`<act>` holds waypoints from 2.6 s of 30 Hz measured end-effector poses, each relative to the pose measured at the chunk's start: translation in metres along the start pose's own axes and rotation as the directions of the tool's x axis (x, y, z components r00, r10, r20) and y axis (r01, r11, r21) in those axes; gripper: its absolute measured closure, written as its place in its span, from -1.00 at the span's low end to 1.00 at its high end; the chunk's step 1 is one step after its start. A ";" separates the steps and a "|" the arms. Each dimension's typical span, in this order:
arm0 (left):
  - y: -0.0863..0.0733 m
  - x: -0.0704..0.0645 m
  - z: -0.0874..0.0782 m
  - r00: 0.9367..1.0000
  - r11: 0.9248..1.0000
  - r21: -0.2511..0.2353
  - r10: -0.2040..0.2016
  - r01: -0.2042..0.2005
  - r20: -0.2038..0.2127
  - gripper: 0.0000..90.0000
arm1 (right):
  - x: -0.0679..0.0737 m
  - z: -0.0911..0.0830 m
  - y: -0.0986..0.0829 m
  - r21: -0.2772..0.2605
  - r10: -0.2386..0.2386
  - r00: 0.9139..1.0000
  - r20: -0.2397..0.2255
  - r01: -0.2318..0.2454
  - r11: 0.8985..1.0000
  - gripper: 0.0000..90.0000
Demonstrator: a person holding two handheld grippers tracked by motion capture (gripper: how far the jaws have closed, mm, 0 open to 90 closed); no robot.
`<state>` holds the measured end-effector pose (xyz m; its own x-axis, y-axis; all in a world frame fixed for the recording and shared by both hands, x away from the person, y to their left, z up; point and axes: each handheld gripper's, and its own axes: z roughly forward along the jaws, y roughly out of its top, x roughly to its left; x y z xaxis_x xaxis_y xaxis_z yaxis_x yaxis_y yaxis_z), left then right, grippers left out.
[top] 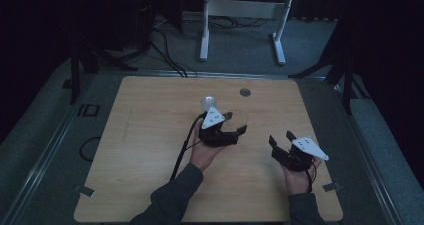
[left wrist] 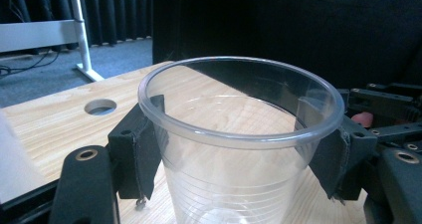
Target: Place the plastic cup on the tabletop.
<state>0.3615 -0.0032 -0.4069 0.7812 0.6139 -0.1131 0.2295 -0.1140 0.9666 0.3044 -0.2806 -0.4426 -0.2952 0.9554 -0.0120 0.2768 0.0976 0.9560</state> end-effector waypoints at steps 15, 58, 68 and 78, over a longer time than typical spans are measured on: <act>-0.010 0.007 -0.011 1.000 1.000 -0.013 -0.015 0.015 -0.009 -0.34 | 0.000 0.000 0.000 0.000 -0.002 1.000 0.002 0.002 1.000 -0.29; -0.059 0.008 -0.009 0.999 0.999 0.048 -0.008 0.010 -0.041 -0.34 | -0.003 -0.003 0.000 -0.003 0.002 1.000 0.007 -0.002 1.000 -0.29; -0.066 0.009 -0.006 0.999 0.998 0.060 -0.008 0.011 -0.041 -0.34 | -0.003 -0.003 0.000 -0.002 0.002 1.000 0.008 -0.002 1.000 -0.29; -0.073 0.009 -0.006 0.999 0.998 0.062 -0.017 0.019 -0.027 -0.36 | -0.003 -0.003 -0.001 -0.002 0.005 1.000 0.010 -0.005 1.000 -0.30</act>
<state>0.3487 0.0152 -0.4767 0.7610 0.6368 -0.1237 0.2800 -0.1503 0.9482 0.3022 -0.2846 -0.4422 -0.2843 0.9587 -0.0108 0.2765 0.0928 0.9565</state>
